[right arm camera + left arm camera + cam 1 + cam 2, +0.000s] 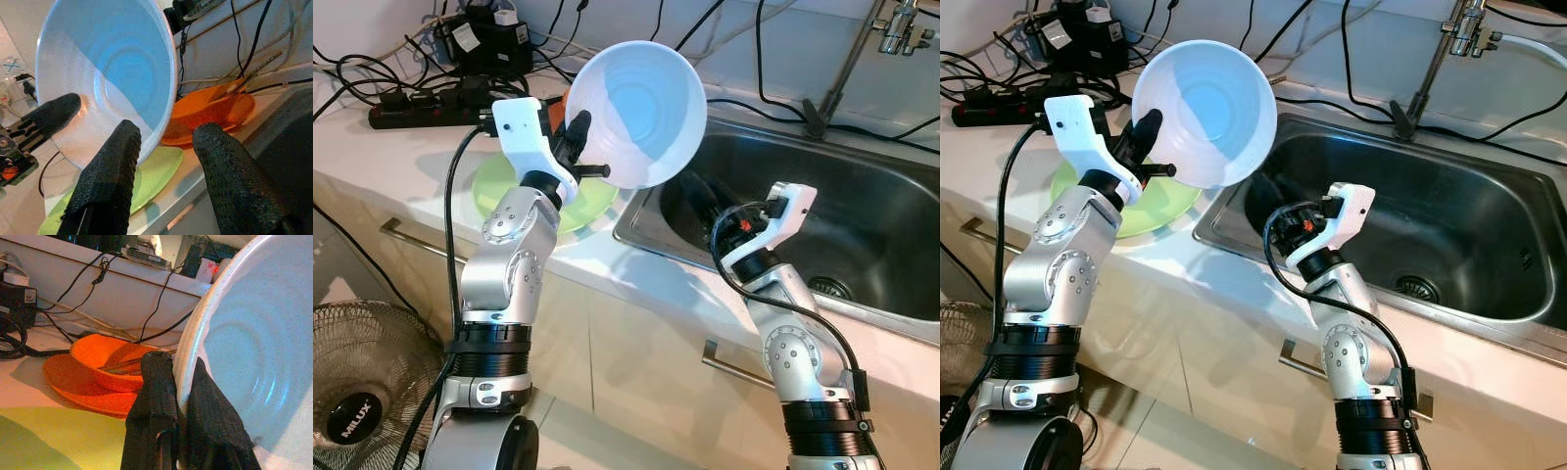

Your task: Kitchen organization

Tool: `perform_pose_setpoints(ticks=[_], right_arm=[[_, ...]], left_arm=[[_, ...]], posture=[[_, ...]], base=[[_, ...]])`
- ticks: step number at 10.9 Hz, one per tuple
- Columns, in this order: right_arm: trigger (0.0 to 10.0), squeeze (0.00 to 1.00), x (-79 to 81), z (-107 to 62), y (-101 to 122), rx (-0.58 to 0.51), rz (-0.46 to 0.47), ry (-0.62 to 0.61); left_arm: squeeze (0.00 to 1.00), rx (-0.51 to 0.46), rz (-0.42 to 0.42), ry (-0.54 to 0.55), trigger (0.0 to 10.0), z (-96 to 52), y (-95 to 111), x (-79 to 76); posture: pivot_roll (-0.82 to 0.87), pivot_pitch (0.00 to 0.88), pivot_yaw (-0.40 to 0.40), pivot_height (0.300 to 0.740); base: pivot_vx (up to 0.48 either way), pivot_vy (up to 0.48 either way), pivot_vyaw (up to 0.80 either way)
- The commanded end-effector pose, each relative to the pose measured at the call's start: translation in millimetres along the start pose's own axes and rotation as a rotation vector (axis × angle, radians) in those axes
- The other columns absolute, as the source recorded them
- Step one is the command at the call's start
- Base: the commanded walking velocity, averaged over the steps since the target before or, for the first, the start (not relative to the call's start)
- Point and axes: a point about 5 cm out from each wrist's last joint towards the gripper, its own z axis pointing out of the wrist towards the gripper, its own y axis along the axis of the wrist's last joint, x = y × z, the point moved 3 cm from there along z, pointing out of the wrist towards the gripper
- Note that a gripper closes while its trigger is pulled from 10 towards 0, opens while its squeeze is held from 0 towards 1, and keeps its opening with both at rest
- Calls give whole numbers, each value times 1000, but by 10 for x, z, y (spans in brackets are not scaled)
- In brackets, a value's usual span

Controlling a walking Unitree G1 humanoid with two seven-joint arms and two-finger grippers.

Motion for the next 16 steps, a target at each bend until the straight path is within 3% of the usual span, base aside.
perform_pose_setpoints(ticks=[1, 7, 14, 15, 16], right_arm=[[10000, 0, -24, 21, 13, -3, -13, -12], [10000, 0, -42, 68, -8, -5, -8, -28], [10000, 0, -205, 155, 43, -50, -3, -168], [3412, 0, -205, 157, 46, -52, -2, -170], [0, 0, -207, 160, 52, -57, -2, -173]], left_arm=[[0, -33, -11, -44, 10000, 11, 82, -92], [0, -13, -41, -115, 10000, -5, 36, -203], [0, 14, -44, -189, 10000, -39, -29, -322], [0, 13, -43, -190, 10000, -39, -29, -323], [0, 12, -31, -191, 10000, -40, -25, -321]], posture=[[164, 27, -5, 740], [165, 28, -5, 740], [170, 24, -7, 740], [170, 24, -7, 740], [170, 25, -7, 740]], base=[[0, 0, 0], [0, 0, 0], [0, 0, 0], [0, 0, 0], [0, 0, 0]])
